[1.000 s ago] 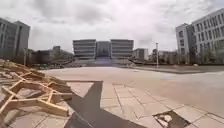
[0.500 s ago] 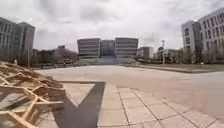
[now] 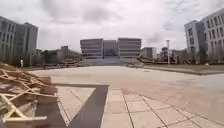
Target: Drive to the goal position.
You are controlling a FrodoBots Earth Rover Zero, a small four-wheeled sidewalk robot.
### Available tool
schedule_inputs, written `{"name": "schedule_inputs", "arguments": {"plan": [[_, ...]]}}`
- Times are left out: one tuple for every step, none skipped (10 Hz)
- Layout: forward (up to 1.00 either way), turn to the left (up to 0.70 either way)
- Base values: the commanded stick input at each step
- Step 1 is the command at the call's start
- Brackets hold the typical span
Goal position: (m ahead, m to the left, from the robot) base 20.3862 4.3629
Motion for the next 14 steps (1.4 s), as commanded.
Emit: {"name": "schedule_inputs", "arguments": {"plan": [[1.00,0.02],[1.00,0.03],[1.00,0.02],[1.00,0.02],[1.00,0.02],[1.00,0.03],[1.00,0.03],[1.00,0.03],[1.00,0.02],[1.00,0.02],[1.00,0.03],[1.00,0.03],[1.00,0.02],[1.00,0.03]]}}
